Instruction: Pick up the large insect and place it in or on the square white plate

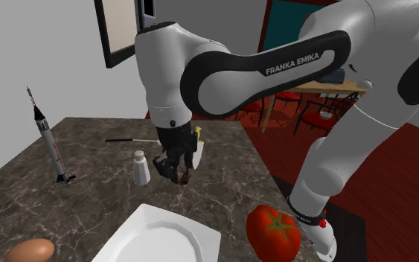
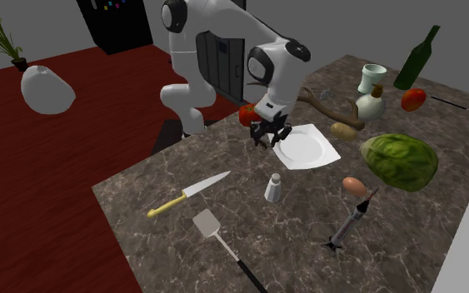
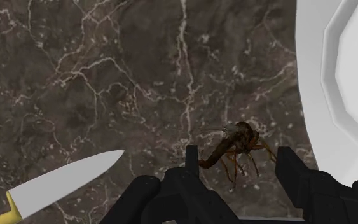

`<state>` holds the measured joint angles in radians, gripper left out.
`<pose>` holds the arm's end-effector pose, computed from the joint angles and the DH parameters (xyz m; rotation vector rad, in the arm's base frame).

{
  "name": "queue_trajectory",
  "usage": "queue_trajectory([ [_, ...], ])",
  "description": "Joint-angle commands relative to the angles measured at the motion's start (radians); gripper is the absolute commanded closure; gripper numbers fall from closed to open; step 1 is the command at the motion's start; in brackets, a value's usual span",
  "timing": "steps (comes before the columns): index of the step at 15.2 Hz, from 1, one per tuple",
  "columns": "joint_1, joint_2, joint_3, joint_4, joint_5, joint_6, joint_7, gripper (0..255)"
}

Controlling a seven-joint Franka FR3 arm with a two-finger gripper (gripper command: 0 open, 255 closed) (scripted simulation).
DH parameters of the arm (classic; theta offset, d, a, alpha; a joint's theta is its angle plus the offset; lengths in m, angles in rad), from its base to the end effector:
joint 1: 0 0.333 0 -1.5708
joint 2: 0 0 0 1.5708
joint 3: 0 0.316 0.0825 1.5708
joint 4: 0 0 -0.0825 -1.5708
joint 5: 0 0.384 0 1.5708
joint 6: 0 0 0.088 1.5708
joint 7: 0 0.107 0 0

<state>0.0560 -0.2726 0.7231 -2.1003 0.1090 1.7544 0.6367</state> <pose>0.3200 0.3582 0.4935 2.9942 0.1259 -0.0858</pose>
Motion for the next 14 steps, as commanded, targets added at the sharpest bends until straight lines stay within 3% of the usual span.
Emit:
queue_trajectory([
  [1, 0.009, 0.042, 0.045, 0.039, -0.011, -0.003, 0.065, 255],
  [5, 0.031, 0.145, 0.137, 0.122, -0.056, -0.008, 0.203, 255],
  [9, 0.074, 0.29, 0.222, 0.225, -0.147, -0.022, 0.365, 255],
  [12, 0.149, 0.438, 0.265, 0.33, -0.253, -0.049, 0.508, 255],
  [14, 0.158, 0.441, 0.254, 0.307, -0.256, -0.023, 0.51, 255],
])
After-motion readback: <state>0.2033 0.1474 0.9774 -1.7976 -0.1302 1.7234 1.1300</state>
